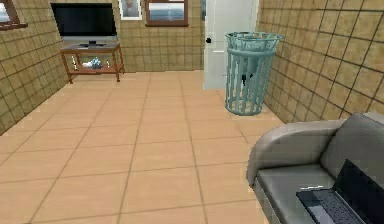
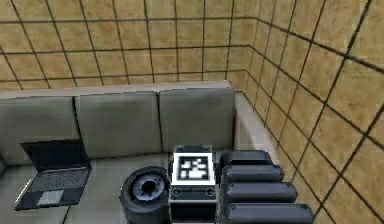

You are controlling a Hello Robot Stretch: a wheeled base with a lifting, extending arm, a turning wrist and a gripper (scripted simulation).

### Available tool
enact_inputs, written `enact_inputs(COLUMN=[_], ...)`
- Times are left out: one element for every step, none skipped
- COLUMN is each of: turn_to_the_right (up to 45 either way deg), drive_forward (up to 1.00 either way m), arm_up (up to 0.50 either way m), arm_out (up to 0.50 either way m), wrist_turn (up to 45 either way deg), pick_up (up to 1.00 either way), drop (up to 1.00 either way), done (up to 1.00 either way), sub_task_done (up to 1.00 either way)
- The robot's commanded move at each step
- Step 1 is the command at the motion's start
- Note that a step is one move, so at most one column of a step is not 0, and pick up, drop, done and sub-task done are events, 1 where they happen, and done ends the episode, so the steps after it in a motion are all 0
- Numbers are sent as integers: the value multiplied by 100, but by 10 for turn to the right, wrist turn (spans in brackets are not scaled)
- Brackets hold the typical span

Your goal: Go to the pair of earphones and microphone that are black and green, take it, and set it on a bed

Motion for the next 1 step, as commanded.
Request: enact_inputs(turn_to_the_right=[0], drive_forward=[100], arm_up=[0], arm_out=[0], wrist_turn=[0], pick_up=[0], drop=[0], done=[0], sub_task_done=[0])
